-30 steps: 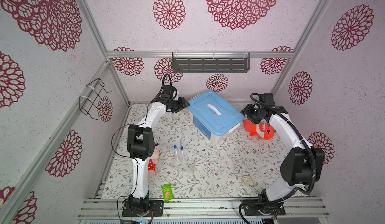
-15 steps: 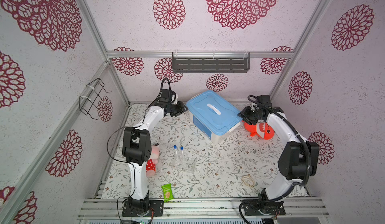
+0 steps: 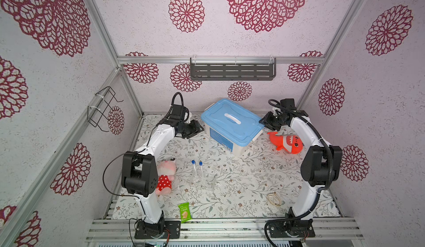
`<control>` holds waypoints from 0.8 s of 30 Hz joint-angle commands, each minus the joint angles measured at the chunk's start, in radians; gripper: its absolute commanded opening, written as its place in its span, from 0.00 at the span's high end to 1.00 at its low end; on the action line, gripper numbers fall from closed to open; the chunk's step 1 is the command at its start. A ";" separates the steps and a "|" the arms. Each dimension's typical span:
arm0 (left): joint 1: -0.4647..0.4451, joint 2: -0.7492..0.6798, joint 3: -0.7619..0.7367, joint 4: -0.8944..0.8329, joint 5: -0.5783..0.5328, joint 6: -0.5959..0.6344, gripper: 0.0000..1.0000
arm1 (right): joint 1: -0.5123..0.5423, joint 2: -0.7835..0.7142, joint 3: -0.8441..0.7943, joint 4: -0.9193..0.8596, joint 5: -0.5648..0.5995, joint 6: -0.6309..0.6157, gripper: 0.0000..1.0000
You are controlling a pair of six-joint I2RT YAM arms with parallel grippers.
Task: Organize the chemistry lab equipment
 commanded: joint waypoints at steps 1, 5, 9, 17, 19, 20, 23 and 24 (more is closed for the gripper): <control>0.056 -0.030 0.005 0.027 -0.006 0.008 0.38 | 0.014 0.060 0.032 -0.095 -0.024 -0.165 0.61; 0.073 0.043 0.109 0.010 -0.004 0.018 0.37 | 0.029 0.068 0.053 -0.080 -0.038 -0.205 0.61; 0.076 0.154 0.251 -0.032 0.007 0.025 0.37 | 0.054 0.098 0.102 -0.109 -0.049 -0.295 0.62; 0.074 0.256 0.304 -0.066 0.055 0.038 0.42 | 0.090 0.177 0.179 -0.156 -0.057 -0.371 0.62; 0.075 0.245 0.282 -0.068 0.064 0.040 0.45 | 0.093 0.192 0.202 -0.148 -0.069 -0.367 0.62; 0.073 0.237 0.267 -0.067 0.068 0.043 0.46 | 0.092 0.202 0.216 -0.148 -0.068 -0.363 0.62; 0.069 0.210 0.214 -0.067 0.080 0.042 0.49 | 0.092 0.231 0.277 -0.160 -0.068 -0.337 0.60; 0.066 0.199 0.194 -0.063 0.084 0.039 0.50 | 0.092 0.237 0.296 -0.159 -0.069 -0.324 0.58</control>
